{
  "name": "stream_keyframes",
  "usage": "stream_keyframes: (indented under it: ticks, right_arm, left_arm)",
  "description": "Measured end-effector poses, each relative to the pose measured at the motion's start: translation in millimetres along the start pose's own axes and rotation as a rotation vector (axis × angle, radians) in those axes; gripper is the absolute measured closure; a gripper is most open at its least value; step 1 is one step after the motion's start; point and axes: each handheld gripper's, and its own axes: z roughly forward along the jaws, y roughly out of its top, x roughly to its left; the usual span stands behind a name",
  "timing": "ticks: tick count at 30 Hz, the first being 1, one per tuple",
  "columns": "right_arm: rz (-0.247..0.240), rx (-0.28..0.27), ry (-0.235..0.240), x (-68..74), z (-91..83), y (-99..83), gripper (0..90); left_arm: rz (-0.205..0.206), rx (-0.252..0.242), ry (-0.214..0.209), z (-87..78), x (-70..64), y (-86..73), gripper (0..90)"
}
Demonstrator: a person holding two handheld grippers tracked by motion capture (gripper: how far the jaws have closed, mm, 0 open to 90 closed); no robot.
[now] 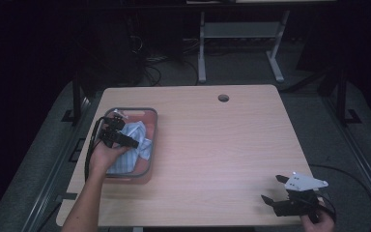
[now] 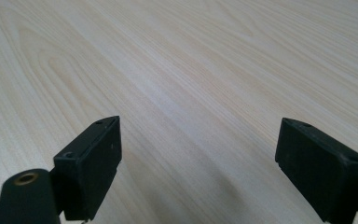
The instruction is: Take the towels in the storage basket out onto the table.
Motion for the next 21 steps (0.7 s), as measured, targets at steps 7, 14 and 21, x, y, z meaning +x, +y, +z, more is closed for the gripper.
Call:
stream_keyframes:
  ticks: [7, 14, 21]
  right_arm:
    - [0.002, 0.001, 0.000, 0.4, 0.0, 0.2, 13.9]
    - [-0.008, -0.001, 0.002, 2.0, 1.1, 1.4, 13.8]
    - [-0.003, -0.002, 0.004, 2.1, 1.7, 1.5, 13.8]
  left_arm:
    - [0.026, 0.088, 0.027, 12.9, -3.0, 2.4, 36.5]
    - [0.011, 0.121, -0.008, 17.2, 2.3, -1.5, 46.0]
    - [-0.015, 0.122, -0.014, 17.5, 2.8, -1.8, 51.9]
